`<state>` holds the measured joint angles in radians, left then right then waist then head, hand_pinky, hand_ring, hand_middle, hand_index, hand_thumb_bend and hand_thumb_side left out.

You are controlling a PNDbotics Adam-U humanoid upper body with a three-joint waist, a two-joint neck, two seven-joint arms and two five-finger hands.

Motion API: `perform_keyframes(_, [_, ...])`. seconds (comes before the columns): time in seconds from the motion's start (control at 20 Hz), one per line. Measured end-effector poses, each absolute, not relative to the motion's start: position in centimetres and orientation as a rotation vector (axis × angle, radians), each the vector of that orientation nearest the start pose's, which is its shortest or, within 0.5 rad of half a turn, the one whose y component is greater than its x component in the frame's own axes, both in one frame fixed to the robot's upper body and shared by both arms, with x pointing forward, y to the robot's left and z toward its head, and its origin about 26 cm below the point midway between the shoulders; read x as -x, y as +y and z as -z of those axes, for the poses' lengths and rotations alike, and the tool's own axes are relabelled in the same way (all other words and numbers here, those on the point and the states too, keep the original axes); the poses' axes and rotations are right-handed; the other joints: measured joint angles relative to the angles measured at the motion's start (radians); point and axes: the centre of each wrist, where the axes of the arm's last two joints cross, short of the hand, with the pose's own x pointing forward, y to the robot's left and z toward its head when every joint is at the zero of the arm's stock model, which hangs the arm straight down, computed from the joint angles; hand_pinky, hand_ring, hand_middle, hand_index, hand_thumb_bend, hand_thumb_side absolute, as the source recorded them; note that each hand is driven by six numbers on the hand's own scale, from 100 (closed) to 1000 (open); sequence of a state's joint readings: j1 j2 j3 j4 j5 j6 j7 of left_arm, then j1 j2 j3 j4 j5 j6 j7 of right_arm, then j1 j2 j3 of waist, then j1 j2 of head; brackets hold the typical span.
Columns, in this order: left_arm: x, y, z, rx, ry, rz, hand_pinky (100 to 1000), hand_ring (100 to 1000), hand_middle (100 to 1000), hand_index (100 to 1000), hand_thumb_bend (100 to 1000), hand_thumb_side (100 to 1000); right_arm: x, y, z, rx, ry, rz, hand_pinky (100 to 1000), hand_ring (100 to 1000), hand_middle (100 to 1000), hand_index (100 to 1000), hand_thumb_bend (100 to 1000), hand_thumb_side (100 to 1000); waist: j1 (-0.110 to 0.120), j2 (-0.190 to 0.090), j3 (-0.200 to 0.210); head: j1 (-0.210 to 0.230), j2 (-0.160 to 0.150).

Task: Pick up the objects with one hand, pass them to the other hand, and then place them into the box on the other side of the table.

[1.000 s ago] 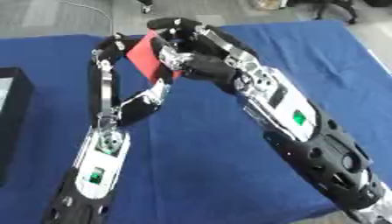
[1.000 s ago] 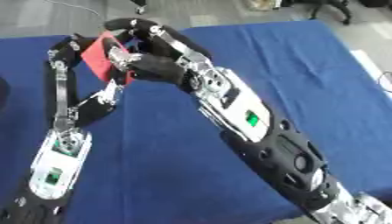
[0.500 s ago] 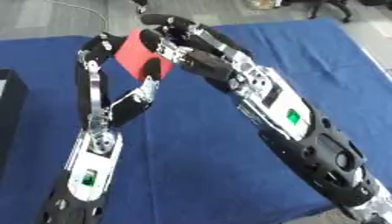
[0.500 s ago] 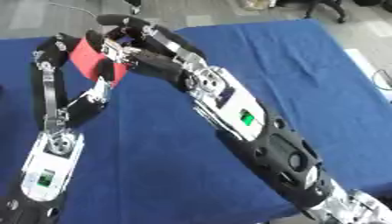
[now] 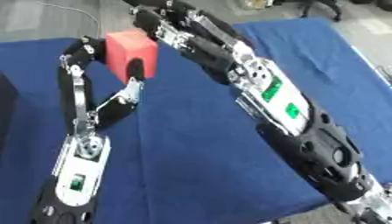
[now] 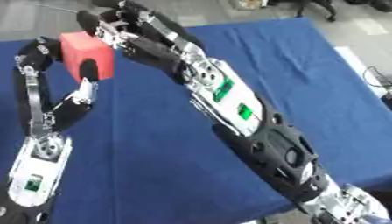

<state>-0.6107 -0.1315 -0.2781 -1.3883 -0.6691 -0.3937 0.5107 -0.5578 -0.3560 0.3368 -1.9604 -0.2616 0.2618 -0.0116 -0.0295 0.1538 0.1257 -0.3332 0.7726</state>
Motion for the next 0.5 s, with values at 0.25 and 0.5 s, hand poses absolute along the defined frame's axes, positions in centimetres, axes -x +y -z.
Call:
perform_keyframes(0.25, [-37.16, 5.49, -12.49, -0.275, -2.575, 0.324, 456, 500, 469, 579, 100, 534, -30.47, -16.15, -23.90, -0.328, -2.072, -0.637, 977, 743, 740, 927, 304, 619, 0.000, 0.000, 0.000, -0.005, 0.000])
perform_keyframes(0.5, [-37.20, 5.59, -12.52, -0.288, -2.576, 0.302, 455, 498, 467, 574, 100, 537, -30.52, -16.46, -24.13, -0.291, -2.086, -0.614, 986, 747, 743, 927, 309, 616, 0.000, 0.000, 0.000, -0.006, 0.000])
